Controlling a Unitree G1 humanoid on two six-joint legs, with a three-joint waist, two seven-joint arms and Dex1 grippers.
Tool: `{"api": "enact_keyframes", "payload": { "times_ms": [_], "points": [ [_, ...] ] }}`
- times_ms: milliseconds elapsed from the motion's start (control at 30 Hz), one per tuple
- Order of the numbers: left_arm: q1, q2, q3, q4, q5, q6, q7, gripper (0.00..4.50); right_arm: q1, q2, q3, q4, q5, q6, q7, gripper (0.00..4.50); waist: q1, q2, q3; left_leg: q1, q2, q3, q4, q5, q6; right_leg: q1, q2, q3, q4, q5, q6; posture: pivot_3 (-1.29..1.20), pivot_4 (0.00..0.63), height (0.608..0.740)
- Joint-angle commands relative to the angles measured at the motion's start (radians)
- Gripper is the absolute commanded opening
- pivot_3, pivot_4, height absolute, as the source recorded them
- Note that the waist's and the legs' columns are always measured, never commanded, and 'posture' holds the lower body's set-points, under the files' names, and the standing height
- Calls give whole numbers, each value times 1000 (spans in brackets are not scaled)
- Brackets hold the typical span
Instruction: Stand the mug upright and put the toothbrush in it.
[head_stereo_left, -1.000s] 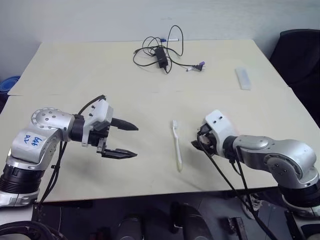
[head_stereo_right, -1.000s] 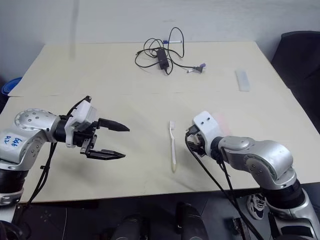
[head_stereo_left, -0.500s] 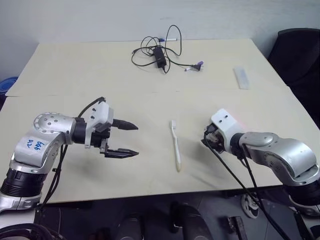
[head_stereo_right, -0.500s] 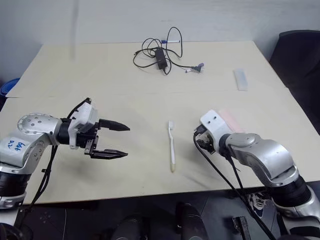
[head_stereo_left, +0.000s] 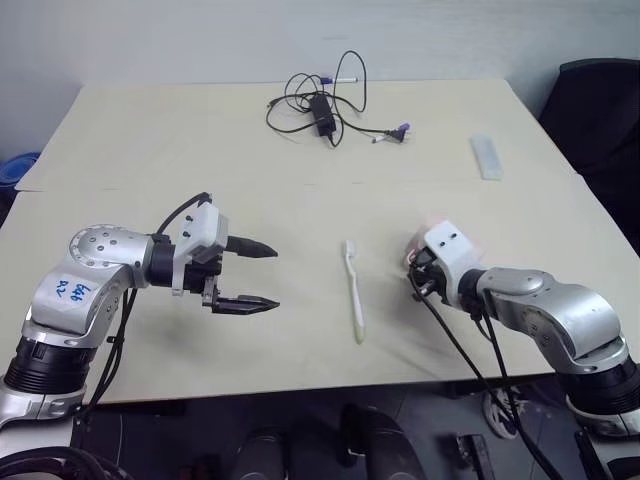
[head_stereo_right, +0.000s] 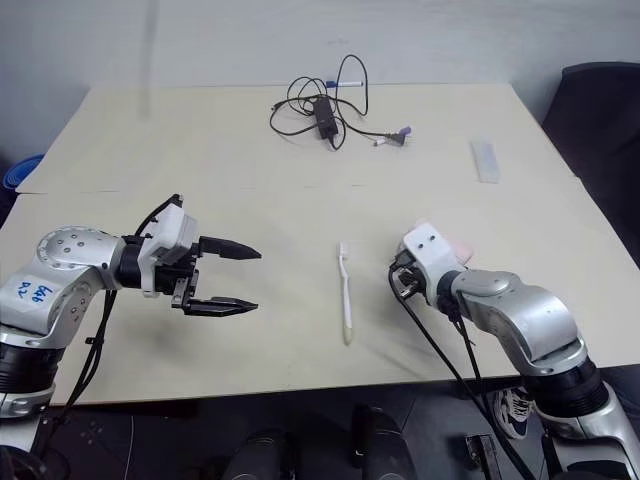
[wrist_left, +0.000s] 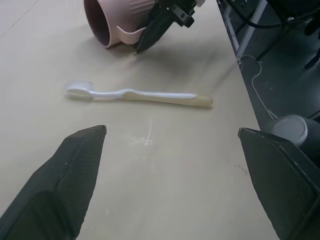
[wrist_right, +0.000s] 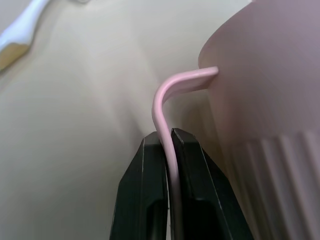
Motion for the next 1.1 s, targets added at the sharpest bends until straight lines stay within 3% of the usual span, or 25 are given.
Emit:
{"api": "enact_keyframes", "payload": {
  "times_ms": [33, 367, 533, 700, 900, 1100],
  "points": [
    [2, 9, 34, -24, -4, -3, 15, 4500, -25, 58, -65, 11, 32, -13, 41, 6, 0, 0, 0, 0, 0, 0, 0, 0, 0, 0, 0, 0, 0, 0, 0, 0, 150, 740],
    [68, 28, 130, -98, -47, 62, 88, 4500, -62, 420, -206, 119, 137, -350, 145, 6, -9, 0, 0, 0, 1, 0, -2, 0, -2, -1, 2, 0, 1, -1, -1, 0, 150, 740],
    [40, 16, 131, -137, -70, 116, 138, 4500, 122, 562, -311, 209, 258, -537, 311, 6, 6, 0, 0, 0, 1, 0, -1, 0, -1, 1, 1, -1, 0, 0, -1, 0, 150, 740],
    [-5, 19, 110, -140, -85, 153, 136, 4500, 213, 601, -301, 286, 274, -595, 383, 6, -4, 0, 0, 2, 0, 0, 0, 0, 2, 2, 0, 1, 0, 1, 2, 0, 150, 740],
    [-73, 10, 54, -120, -89, 171, 110, 4500, 323, 560, -241, 251, 202, -685, 429, 6, -2, 0, 0, 2, 0, 0, -1, -1, -1, 2, 3, 1, 1, 0, 0, 0, 150, 740],
    [-100, 2, 26, -91, -83, 163, 84, 4500, 346, 508, -258, 251, 182, -726, 433, 1808, -2, 0, 0, 2, 0, 0, 0, 0, -1, 2, 2, 2, 1, 0, 0, 0, 150, 740]
  ]
}}
